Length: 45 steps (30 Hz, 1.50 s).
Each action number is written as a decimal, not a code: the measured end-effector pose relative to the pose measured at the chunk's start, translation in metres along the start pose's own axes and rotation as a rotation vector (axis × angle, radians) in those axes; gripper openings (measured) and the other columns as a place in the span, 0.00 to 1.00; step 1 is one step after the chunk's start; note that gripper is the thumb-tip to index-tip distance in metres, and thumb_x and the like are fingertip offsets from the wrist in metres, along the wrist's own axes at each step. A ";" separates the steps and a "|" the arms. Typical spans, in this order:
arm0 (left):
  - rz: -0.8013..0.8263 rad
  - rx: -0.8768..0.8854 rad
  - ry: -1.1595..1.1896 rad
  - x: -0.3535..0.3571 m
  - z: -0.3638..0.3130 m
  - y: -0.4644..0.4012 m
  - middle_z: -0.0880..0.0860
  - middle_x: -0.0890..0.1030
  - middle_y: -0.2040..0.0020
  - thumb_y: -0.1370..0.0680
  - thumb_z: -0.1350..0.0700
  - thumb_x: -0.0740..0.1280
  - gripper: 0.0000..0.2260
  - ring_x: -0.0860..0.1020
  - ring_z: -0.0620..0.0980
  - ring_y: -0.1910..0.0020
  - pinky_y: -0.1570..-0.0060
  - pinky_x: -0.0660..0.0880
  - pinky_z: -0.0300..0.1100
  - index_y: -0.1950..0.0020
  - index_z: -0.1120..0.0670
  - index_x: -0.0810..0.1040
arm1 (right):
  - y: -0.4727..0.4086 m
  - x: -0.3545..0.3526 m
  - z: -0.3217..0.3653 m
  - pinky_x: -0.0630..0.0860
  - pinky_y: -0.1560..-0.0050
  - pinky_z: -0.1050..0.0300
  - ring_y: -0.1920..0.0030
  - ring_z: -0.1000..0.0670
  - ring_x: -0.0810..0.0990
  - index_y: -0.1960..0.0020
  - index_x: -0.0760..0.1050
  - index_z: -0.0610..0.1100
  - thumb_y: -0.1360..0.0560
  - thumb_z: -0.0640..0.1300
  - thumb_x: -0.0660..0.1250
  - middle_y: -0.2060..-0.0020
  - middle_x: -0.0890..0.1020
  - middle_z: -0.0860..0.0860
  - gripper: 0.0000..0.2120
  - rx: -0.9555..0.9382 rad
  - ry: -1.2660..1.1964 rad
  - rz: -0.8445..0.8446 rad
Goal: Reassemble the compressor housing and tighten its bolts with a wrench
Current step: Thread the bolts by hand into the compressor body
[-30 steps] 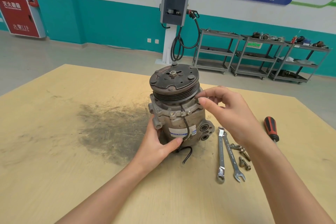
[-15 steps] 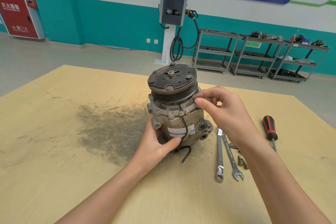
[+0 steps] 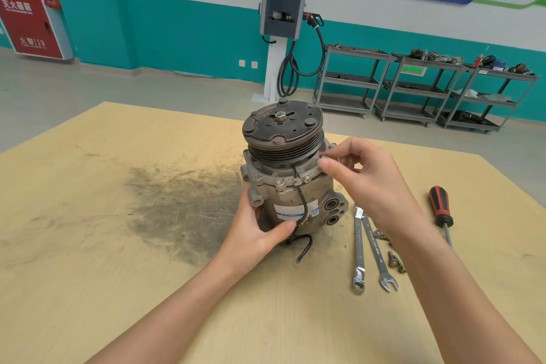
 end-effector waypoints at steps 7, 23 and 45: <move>0.012 0.004 0.013 0.000 -0.001 0.000 0.45 0.75 0.32 0.30 0.58 0.74 0.36 0.72 0.39 0.32 0.35 0.68 0.31 0.26 0.54 0.61 | 0.002 0.000 0.002 0.72 0.58 0.60 0.61 0.53 0.72 0.53 0.79 0.49 0.27 0.48 0.72 0.62 0.75 0.53 0.05 -0.011 0.008 -0.004; -0.001 0.002 0.005 0.000 0.004 -0.002 0.45 0.75 0.33 0.26 0.67 0.72 0.33 0.73 0.36 0.34 0.40 0.68 0.27 0.26 0.57 0.61 | -0.001 -0.001 0.001 0.72 0.57 0.61 0.60 0.52 0.73 0.54 0.80 0.48 0.25 0.43 0.70 0.61 0.77 0.47 0.01 -0.023 -0.046 0.031; -0.003 0.020 0.015 0.000 0.000 -0.002 0.46 0.75 0.33 0.30 0.59 0.73 0.33 0.73 0.39 0.32 0.35 0.68 0.31 0.29 0.55 0.64 | 0.000 -0.001 -0.004 0.72 0.55 0.57 0.59 0.53 0.72 0.53 0.82 0.51 0.25 0.47 0.70 0.60 0.72 0.51 0.03 -0.007 -0.040 0.057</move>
Point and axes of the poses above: each hand's wrist, its own y-axis away from the middle knuckle, its own x-axis out of the palm, z = x × y, the point moved 6 cm from there along -y, towards the middle knuckle
